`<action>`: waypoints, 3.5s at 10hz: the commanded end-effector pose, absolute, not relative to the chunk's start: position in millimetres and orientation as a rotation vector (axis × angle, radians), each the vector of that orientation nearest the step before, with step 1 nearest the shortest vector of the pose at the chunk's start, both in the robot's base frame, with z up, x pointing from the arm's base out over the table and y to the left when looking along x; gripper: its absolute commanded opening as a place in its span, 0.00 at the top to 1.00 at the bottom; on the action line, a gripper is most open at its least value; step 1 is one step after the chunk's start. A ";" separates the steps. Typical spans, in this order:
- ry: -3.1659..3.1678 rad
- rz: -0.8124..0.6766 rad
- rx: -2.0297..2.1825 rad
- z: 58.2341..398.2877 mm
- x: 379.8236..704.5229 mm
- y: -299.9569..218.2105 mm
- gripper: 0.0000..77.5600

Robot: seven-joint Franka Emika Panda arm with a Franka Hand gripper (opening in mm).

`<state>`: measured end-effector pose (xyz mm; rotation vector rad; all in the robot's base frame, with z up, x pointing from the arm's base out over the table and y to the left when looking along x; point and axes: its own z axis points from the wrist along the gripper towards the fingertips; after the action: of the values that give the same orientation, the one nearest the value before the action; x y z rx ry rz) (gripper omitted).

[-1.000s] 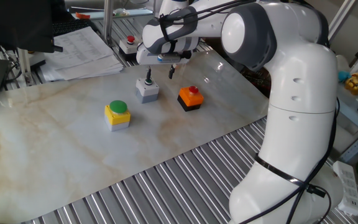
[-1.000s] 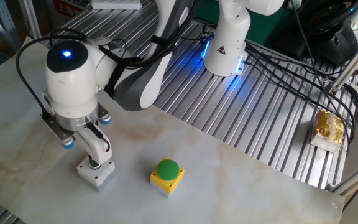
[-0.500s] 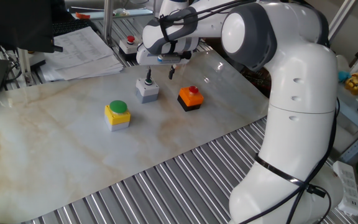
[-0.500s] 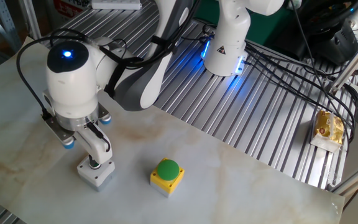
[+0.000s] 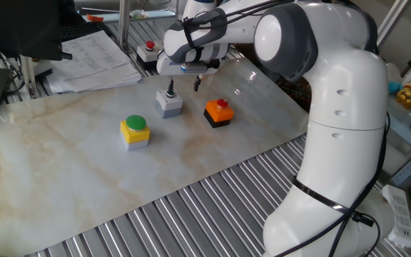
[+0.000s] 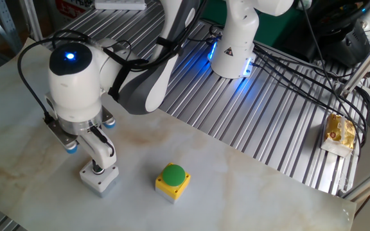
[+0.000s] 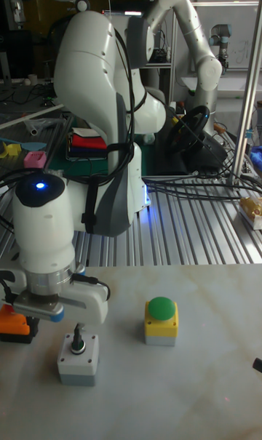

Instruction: Press three buttons from left to right in sequence

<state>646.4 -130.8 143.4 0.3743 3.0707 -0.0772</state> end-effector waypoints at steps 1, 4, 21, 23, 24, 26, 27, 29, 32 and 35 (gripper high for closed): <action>3.066 -0.083 0.379 145.2 647.2 -132.7 0.00; 3.064 -0.079 0.374 142.9 645.9 -135.6 0.00; 3.057 -0.074 0.387 129.3 643.1 -132.6 0.00; 3.056 -0.074 0.389 128.0 643.1 -132.5 0.00; 3.054 -0.075 0.391 129.3 643.0 -132.6 0.00; 3.058 -0.077 0.392 138.1 641.8 -133.6 0.00; 3.072 -0.081 0.390 154.4 639.5 -136.3 0.00; 3.083 -0.083 0.392 170.0 636.9 -139.8 0.00; 3.088 -0.076 0.396 178.2 635.9 -140.8 0.00; 3.087 -0.048 0.421 181.6 633.1 -134.6 0.00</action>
<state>634.1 -137.8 178.2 0.4059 3.0910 -0.0538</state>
